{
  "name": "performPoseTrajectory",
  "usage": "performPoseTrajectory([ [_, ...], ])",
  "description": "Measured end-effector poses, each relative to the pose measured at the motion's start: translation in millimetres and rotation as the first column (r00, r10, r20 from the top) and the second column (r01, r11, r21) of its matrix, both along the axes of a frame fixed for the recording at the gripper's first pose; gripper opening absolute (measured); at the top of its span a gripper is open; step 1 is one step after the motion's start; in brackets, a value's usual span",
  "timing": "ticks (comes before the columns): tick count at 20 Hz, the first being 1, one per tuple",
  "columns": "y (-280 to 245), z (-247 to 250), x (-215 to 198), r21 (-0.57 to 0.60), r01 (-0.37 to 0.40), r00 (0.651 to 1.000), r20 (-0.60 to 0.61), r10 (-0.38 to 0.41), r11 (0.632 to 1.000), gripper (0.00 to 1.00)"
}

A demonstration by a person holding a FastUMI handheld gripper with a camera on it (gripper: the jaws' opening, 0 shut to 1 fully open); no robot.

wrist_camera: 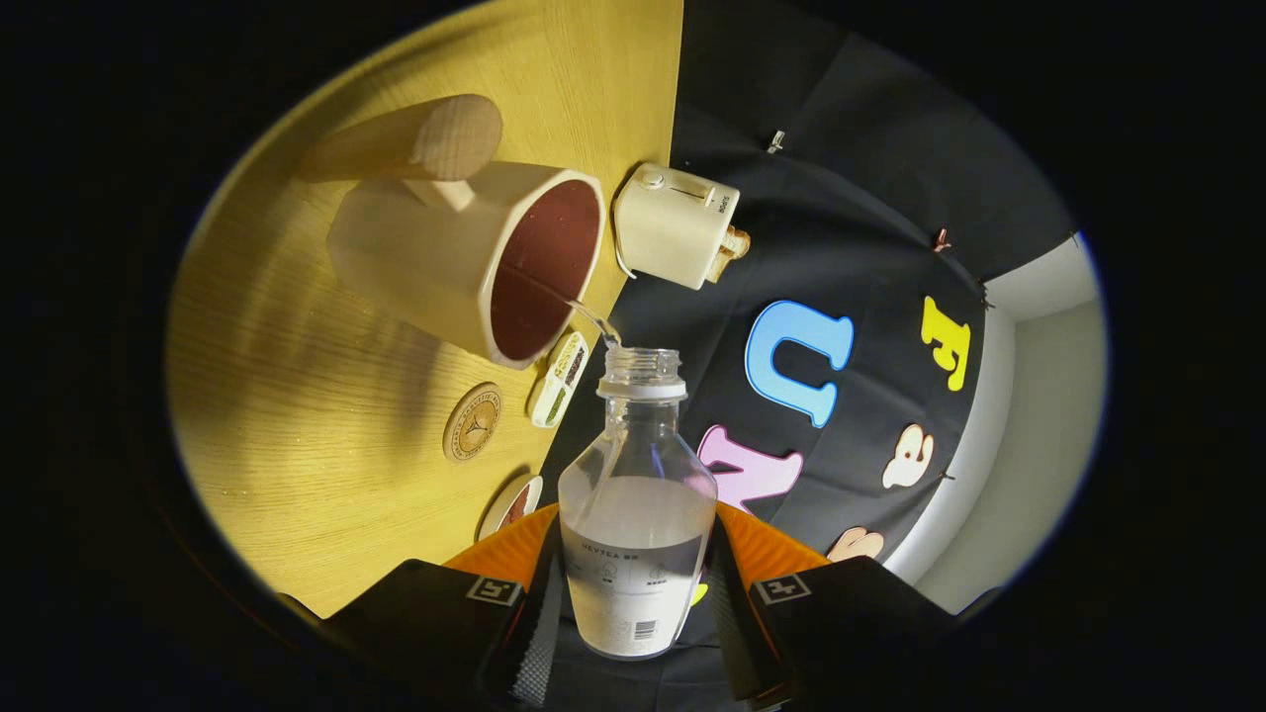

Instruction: Take the bottle from table, then pour the juice into the cup, finally place the bottle on the coaster

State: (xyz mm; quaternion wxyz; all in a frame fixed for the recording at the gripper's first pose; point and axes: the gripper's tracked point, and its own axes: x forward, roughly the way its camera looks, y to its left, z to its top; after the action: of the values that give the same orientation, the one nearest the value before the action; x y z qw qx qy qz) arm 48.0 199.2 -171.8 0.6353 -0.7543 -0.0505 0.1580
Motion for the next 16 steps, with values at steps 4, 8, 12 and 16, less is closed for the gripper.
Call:
performPoseTrajectory([
  [4,-0.3,2.4,2.2,-0.009,-0.018,1.0,0.009,0.018,1.0,0.69],
  [8,-0.5,5.5,-0.1,-0.034,-0.046,0.998,0.029,0.047,0.998,0.7],
  [12,4.2,7.8,-1.5,-0.057,-0.081,0.995,0.048,0.084,0.995,0.7],
  [16,11.7,10.3,-2.8,-0.104,-0.135,0.987,0.076,0.143,0.985,0.69],
])
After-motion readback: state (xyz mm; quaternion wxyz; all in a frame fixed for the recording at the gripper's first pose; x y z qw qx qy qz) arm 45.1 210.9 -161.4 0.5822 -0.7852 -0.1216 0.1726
